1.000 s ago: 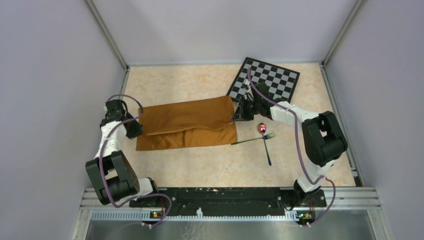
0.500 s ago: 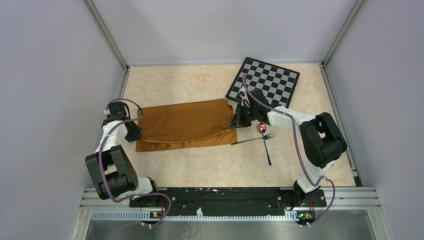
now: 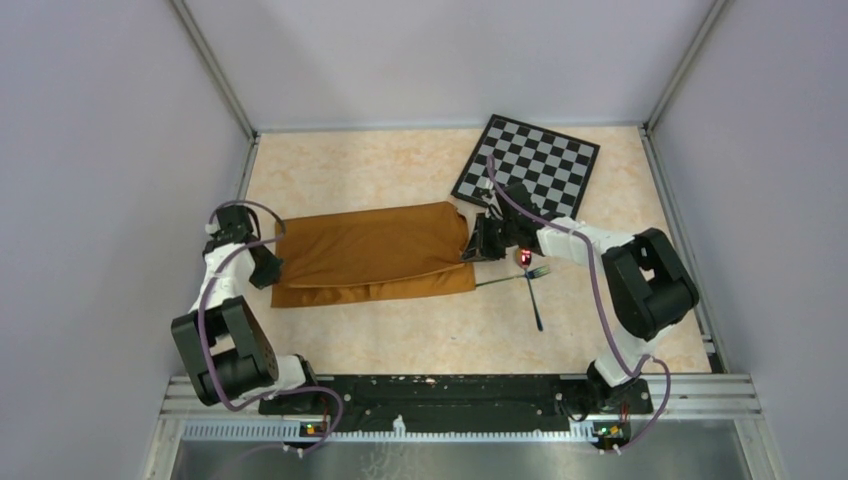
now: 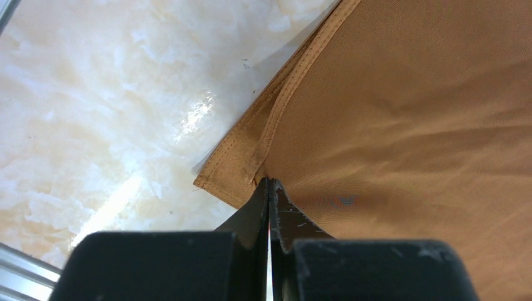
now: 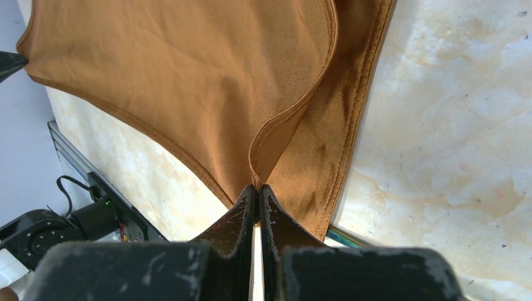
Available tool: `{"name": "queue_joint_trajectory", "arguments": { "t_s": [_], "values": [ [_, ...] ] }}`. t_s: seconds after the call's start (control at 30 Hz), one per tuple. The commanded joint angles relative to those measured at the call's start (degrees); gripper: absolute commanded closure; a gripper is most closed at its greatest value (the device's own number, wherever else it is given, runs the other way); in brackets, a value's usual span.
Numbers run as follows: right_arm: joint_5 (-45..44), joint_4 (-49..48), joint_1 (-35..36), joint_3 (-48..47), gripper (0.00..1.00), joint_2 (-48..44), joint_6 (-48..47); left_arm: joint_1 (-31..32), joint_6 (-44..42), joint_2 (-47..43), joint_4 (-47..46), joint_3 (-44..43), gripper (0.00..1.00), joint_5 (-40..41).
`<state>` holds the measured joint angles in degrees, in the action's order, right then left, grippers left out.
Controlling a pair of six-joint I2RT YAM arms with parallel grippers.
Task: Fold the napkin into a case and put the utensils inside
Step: Fold and flatten the napkin at the center of the board.
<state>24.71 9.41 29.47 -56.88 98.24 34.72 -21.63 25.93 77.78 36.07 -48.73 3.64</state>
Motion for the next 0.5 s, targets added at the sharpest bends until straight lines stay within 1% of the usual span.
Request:
{"name": "queue_joint_trajectory", "arguments": {
  "t_s": [0.0, 0.13, 0.27, 0.47],
  "values": [
    [0.0, -1.1, 0.5, 0.4, 1.00, -4.1, 0.3, -0.3, 2.4, -3.6, 2.0, 0.2, 1.00, 3.5],
    [0.6, -1.4, 0.6, 1.5, 1.00, -4.9, 0.8, -0.3, 4.6, -4.1, 3.1, 1.0, 1.00, 4.6],
    [0.7, -3.1, 1.3, 3.3, 1.00, -4.6, 1.3, -0.4, 8.1, -2.7, 5.3, 1.3, 1.00, 6.3],
    [0.2, -5.7, 1.4, 1.0, 1.00, 1.3, 0.9, -3.3, 13.0, 1.5, 7.6, 2.4, 1.00, 6.8]
  ]
}}
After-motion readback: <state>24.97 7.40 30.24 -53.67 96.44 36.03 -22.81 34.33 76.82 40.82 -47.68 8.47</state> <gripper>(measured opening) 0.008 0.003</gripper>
